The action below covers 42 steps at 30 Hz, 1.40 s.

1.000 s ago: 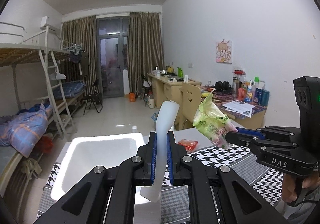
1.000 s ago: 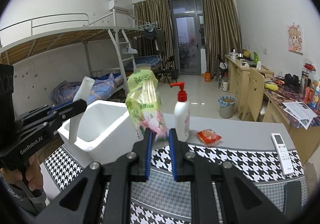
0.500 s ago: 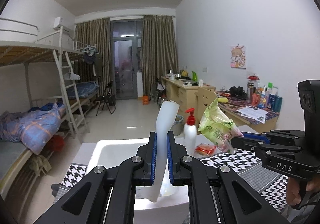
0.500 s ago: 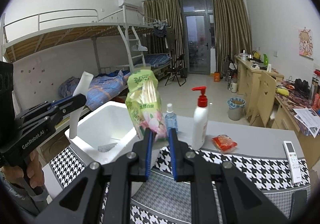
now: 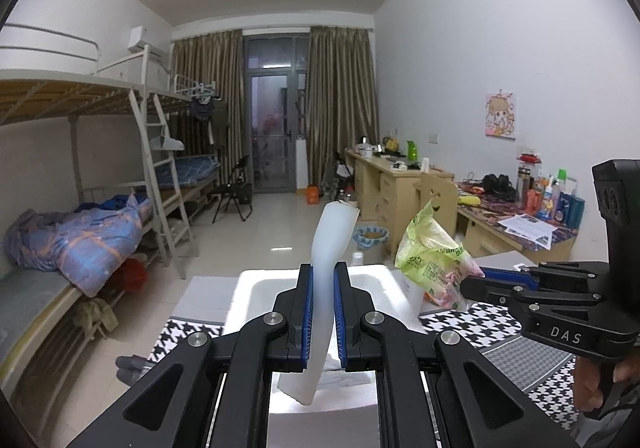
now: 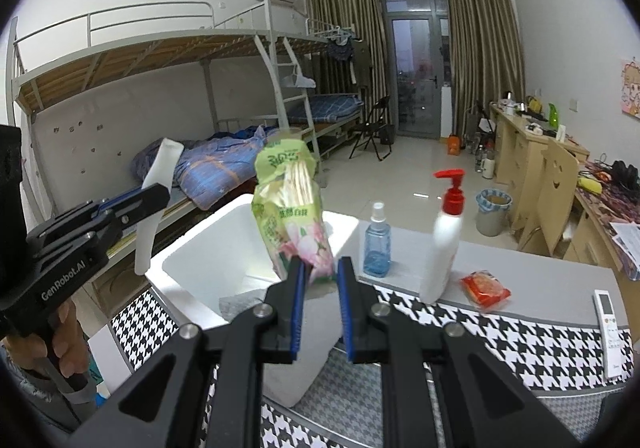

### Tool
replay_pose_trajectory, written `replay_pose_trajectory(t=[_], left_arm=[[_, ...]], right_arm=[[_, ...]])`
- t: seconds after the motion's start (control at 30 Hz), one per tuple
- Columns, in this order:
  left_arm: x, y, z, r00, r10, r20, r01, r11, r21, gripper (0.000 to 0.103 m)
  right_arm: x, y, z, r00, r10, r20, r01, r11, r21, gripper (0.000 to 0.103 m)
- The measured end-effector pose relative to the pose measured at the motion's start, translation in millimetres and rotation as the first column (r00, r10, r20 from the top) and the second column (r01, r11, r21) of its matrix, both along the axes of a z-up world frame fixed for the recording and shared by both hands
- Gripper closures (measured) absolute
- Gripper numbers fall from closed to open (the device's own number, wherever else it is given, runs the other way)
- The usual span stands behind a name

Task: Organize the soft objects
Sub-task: 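Carry the foam tube and snack pack over the white foam box with both tools, then lower the snack pack and foam tube into the box and open both tools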

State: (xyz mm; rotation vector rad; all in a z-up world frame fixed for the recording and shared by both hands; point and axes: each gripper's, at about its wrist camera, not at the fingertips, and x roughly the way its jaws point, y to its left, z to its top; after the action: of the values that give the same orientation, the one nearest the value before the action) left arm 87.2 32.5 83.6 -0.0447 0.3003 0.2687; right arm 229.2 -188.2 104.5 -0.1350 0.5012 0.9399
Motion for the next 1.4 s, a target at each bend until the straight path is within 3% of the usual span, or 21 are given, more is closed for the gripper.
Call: replay_pose_trajectory(t=[0.5,0.53,0.63,0.67,1.4], left_arm=[[-8,21,-7,0.999,0.038,-0.001,-0.038,0.999,-0.02,0.093],[-8,22,-7,0.999,0.039,-0.003,-0.04,0.999,-0.022,0.093],[-8,26,-7,0.999,0.043,-0.003,-0.043,0.999,-0.025,0.093],[-8,26,-8,0.999,0.043,-0.004,-0.043,0.999,-0.026,0.092],[21,15,-12,0.998,-0.02,-0.054,0.02,1.0,0.003,0.091]], right_arm=[[-2,41,-8,0.997,0.069,-0.034,-0.071,0.996,-0.049,0.083],[-2,44,-10,0.997,0.075,-0.036,-0.077,0.995,-0.058,0.077],[-5,48,-13,0.997,0.076,-0.024,-0.078,0.995,-0.067,0.037],[-7,48,-12,0.997,0.075,-0.016,-0.076,0.995,-0.062,0.033],[0,10,-10,1.0,0.001,-0.019,-0.001,1.0,-0.028,0.031]])
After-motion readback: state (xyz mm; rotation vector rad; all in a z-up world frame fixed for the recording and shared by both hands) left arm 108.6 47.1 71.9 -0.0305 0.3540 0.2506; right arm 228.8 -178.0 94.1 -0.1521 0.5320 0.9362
